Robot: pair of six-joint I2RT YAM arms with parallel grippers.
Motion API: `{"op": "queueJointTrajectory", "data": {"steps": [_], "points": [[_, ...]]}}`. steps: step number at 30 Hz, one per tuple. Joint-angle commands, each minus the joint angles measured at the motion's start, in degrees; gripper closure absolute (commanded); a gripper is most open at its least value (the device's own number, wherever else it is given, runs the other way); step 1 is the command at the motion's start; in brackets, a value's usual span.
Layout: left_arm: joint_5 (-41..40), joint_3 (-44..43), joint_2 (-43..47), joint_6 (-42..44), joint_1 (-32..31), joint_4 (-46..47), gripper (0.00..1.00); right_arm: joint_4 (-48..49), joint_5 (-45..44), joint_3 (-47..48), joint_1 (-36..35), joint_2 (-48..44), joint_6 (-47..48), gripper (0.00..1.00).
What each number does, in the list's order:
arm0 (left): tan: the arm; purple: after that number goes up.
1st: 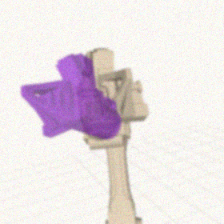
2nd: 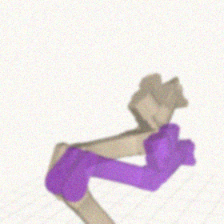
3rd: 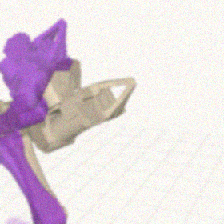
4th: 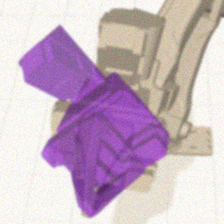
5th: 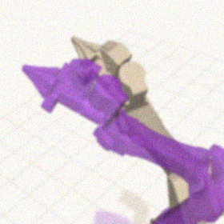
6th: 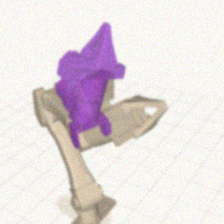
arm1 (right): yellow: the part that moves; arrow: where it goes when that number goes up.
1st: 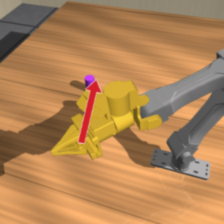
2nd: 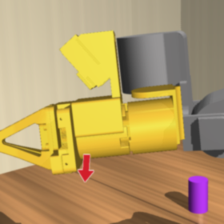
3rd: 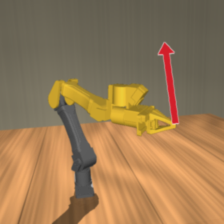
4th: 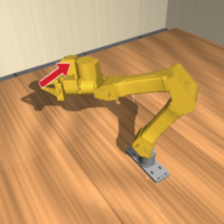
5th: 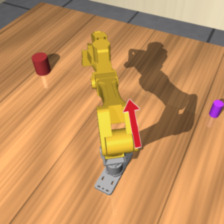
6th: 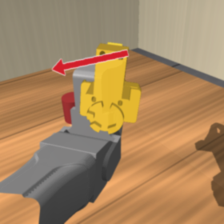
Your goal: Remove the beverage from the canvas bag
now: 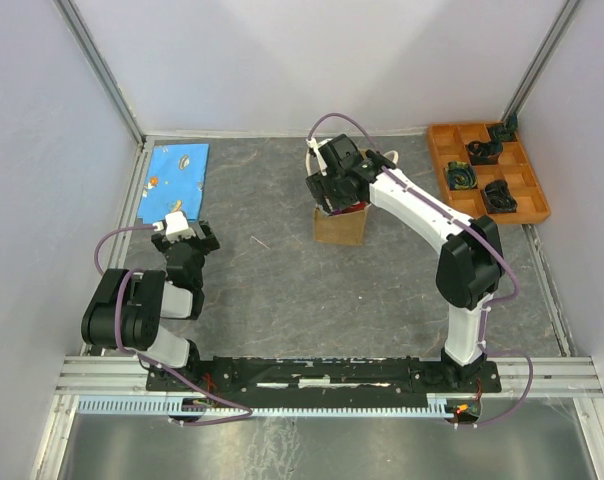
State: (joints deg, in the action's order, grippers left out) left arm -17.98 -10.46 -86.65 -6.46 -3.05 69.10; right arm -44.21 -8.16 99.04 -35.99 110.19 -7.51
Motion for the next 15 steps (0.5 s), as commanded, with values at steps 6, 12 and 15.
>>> {"op": "queueJointTrajectory", "data": {"steps": [6, 12, 15], "points": [[-1.6, -1.0, -0.3, 2.5, -0.3, 2.2, 0.01, 3.4, 9.4, 5.0, -0.9, 3.3, 4.7, 0.19], [-1.6, -1.0, -0.3, 2.5, -0.3, 2.2, 0.01, 4.2, 11.0, 5.7, -0.9, 6.6, 5.2, 0.21], [-1.5, -1.0, -0.3, 2.5, -0.3, 2.2, 0.01, 4.0, 10.5, 5.4, -0.8, 7.7, 5.3, 0.21]]}}
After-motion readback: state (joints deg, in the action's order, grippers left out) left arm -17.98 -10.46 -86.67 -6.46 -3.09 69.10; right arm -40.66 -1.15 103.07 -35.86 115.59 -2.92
